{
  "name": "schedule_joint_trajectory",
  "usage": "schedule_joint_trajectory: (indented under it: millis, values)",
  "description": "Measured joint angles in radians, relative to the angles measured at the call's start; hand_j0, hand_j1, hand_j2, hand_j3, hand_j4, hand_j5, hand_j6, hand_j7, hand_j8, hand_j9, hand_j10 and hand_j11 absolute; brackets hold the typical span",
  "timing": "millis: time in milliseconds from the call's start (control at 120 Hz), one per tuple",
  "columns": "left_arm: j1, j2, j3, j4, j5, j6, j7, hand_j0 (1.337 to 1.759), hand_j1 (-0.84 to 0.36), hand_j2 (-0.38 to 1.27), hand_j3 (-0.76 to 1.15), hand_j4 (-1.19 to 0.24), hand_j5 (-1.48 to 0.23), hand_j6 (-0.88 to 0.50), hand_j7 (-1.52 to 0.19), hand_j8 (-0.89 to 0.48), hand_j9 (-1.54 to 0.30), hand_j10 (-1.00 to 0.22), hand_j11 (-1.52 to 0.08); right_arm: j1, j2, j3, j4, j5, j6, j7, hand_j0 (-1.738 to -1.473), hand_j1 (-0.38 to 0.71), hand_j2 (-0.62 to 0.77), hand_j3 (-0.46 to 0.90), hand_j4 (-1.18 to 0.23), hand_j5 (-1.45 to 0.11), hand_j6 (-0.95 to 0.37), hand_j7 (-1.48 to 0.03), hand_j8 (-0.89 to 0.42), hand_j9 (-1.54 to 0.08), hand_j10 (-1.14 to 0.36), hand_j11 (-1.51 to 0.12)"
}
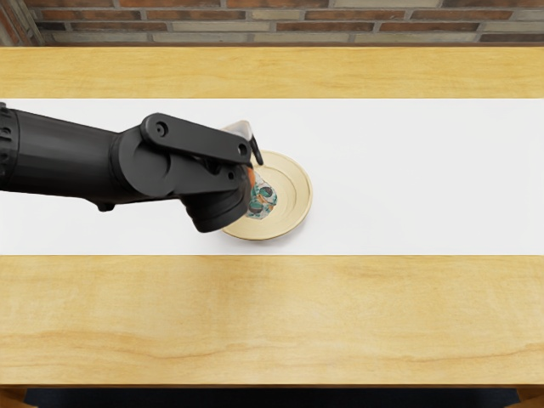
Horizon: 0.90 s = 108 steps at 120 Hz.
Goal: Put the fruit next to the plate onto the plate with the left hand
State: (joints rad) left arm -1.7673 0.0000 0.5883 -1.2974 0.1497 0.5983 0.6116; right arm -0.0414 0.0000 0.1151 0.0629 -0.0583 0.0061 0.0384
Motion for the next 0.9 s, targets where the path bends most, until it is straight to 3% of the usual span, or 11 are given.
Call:
schedule_joint_trajectory:
  millis: [492,900]
  values:
    - [0.012,0.000,-0.022,0.015,0.006,-0.003,-0.001,1.658,-0.24,0.21,0.00,-0.53,-0.69,-0.53,-0.69,-0.47,-0.69,-0.53,-0.69,0.000,0.000,0.000,0.000,0.000,0.000,0.000,-1.658,-0.30,-0.01,0.00,-0.04,-0.05,-0.04,-0.05,-0.04,-0.05,-0.04,-0.05]
    - [0.027,0.000,-0.049,0.023,0.015,-0.002,-0.001,1.658,-0.07,0.09,0.00,-0.35,-0.46,-0.35,-0.46,-0.34,-0.46,-0.35,-0.46,0.000,0.000,0.000,0.000,0.000,0.000,0.000,-1.658,-0.30,-0.01,0.00,-0.04,-0.05,-0.04,-0.05,-0.04,-0.05,-0.04,-0.05]
